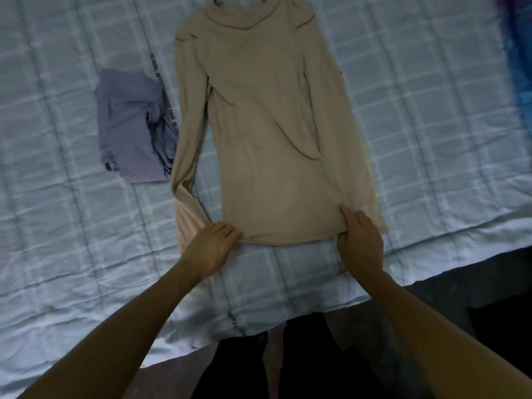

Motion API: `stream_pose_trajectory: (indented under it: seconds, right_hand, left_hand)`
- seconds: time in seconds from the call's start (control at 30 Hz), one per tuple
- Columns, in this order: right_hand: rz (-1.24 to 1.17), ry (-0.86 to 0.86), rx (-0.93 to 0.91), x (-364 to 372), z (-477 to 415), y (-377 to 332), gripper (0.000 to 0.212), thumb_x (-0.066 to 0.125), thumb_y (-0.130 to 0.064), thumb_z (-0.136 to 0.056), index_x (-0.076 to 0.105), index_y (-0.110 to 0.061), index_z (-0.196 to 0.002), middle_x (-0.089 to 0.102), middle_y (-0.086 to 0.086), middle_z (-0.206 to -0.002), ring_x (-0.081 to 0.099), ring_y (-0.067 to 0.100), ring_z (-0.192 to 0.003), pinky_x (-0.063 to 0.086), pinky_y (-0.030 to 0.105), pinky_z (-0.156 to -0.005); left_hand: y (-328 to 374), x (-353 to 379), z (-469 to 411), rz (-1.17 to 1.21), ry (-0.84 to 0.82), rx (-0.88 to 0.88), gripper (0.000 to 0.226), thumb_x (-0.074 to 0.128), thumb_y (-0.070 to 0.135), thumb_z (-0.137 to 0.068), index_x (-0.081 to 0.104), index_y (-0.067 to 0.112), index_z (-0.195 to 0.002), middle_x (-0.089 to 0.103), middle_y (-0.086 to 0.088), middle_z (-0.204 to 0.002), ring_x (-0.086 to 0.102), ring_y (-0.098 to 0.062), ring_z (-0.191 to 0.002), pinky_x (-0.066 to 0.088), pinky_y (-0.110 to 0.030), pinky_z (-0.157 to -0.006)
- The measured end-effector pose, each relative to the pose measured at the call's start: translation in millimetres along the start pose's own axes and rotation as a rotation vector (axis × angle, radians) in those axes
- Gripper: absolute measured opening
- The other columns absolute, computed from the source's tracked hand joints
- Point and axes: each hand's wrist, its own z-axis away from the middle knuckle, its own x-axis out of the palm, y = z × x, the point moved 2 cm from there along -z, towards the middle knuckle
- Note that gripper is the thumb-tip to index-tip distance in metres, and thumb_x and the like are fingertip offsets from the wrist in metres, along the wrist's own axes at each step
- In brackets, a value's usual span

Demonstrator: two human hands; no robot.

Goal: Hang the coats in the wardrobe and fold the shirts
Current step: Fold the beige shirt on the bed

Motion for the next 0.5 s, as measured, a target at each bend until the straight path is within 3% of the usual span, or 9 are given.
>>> stream_pose_trajectory:
  seconds: [0.1,0.2,0.3,0.37,0.43,0.5]
  right_hand:
    - [0.182,0.078,-0.140,-13.3,2.4,5.4,0.056,0.070,0.007,-0.064,0.061,-0.004,-0.118,0.053,0.014,-0.075,0.050,0.031,-0.061,0.042,0.037,-0.057]
    - [0.282,0.126,-0.265,-20.3,5.5,5.2,0.046,0.073,0.008,-0.058,0.069,-0.007,-0.101,0.049,0.014,-0.068,0.046,0.028,-0.057,0.038,0.035,-0.057]
    - [0.349,0.079,-0.249,-12.5,9.9,0.9,0.031,0.062,0.001,-0.063,0.072,-0.012,-0.090,0.050,0.012,-0.069,0.048,0.028,-0.060,0.038,0.035,-0.058]
    - [0.359,-0.023,-0.214,-2.4,13.7,0.0,0.035,0.068,0.001,-0.056,0.071,-0.013,-0.087,0.052,0.012,-0.071,0.051,0.030,-0.063,0.040,0.035,-0.059]
    - [0.314,-0.126,-0.203,4.0,16.1,1.1,0.047,0.072,-0.001,-0.047,0.072,-0.015,-0.092,0.054,0.011,-0.076,0.053,0.032,-0.067,0.042,0.035,-0.062]
    - [0.170,-0.137,-0.150,-1.1,15.0,0.7,0.050,0.066,-0.002,-0.050,0.072,-0.014,-0.098,0.057,0.012,-0.085,0.055,0.035,-0.073,0.045,0.037,-0.066]
  left_hand:
    - [-13.3,-6.5,41.3,-0.007,0.019,-0.043,0.030,0.050,0.003,-0.071,0.066,0.008,-0.095,0.064,-0.009,-0.084,0.055,-0.024,-0.067,0.040,-0.030,-0.061]
    - [-17.7,-6.6,73.2,-0.020,-0.015,-0.063,0.036,0.043,0.006,-0.069,0.065,0.010,-0.098,0.065,-0.008,-0.088,0.056,-0.023,-0.066,0.035,-0.030,-0.061]
    - [-5.4,1.3,76.4,-0.036,-0.091,-0.069,0.039,0.044,0.009,-0.061,0.068,0.014,-0.093,0.066,-0.005,-0.084,0.060,-0.022,-0.066,0.041,-0.027,-0.061]
    - [4.8,3.5,69.6,-0.031,-0.188,-0.067,0.032,0.055,0.012,-0.058,0.068,0.020,-0.086,0.066,-0.001,-0.074,0.061,-0.020,-0.061,0.044,-0.023,-0.055]
    - [8.2,2.0,60.2,-0.050,-0.222,-0.062,0.013,0.054,0.025,-0.067,0.065,0.026,-0.074,0.062,0.004,-0.063,0.059,-0.018,-0.052,0.041,-0.022,-0.049]
    - [8.9,-3.0,46.5,-0.062,-0.204,-0.068,0.024,0.046,0.037,-0.079,0.063,0.027,-0.066,0.059,0.007,-0.058,0.055,-0.016,-0.048,0.039,-0.023,-0.047]
